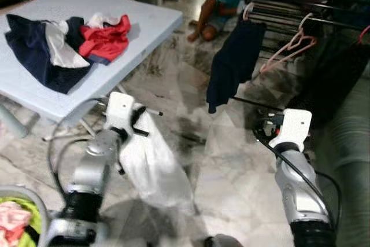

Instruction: Hang hanger

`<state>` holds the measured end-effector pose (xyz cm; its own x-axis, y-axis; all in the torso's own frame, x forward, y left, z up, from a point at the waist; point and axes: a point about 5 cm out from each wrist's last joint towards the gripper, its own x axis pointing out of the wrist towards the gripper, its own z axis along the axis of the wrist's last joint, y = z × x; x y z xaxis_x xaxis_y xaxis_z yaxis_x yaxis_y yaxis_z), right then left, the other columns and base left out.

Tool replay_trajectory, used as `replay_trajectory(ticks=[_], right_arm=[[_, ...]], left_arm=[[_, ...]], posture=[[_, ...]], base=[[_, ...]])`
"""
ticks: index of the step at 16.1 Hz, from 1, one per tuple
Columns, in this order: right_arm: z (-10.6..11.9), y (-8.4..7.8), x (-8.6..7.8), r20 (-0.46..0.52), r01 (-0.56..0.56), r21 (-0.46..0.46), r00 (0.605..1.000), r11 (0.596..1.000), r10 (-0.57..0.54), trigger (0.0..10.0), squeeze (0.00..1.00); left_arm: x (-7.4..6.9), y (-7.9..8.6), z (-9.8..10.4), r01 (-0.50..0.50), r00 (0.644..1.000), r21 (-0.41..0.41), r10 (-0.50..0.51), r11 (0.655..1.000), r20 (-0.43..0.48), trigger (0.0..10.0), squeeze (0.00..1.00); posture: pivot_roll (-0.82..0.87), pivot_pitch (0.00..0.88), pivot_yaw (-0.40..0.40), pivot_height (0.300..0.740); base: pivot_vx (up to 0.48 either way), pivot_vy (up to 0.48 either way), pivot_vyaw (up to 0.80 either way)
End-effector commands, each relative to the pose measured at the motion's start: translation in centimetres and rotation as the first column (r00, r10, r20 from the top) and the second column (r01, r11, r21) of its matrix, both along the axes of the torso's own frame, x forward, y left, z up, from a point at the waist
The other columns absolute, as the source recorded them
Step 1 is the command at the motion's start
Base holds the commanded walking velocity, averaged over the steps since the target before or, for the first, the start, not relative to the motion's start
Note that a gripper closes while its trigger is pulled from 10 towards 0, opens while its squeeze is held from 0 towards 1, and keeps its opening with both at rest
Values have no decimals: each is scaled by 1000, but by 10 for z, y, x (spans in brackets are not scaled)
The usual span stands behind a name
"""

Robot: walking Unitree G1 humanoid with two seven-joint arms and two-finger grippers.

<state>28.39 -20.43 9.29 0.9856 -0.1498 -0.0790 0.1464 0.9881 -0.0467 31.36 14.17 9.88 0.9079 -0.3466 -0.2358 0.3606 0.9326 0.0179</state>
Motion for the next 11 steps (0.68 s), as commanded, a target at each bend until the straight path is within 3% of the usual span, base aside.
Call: replay_trajectory(ticks=[1,4,11], right_arm=[[3,-3,2,14,18,-8,1000,1000,-18,10000,0],[3,-4,2,11,29,-8,1000,1000,-29,10000,0],[3,-5,4,10,38,-14,999,999,-38,10000,0]], left_arm=[[3,-13,18,95,993,-40,-91,995,78,10000,0],[2,-17,21,133,987,-71,-126,988,101,10000,0],[0,-21,22,175,981,-87,-166,981,101,10000,0]], posture=[[-21,0,13,740],[-19,0,14,740],[-20,0,13,740]], base=[[0,0,0],[224,0,0],[396,268,0]])
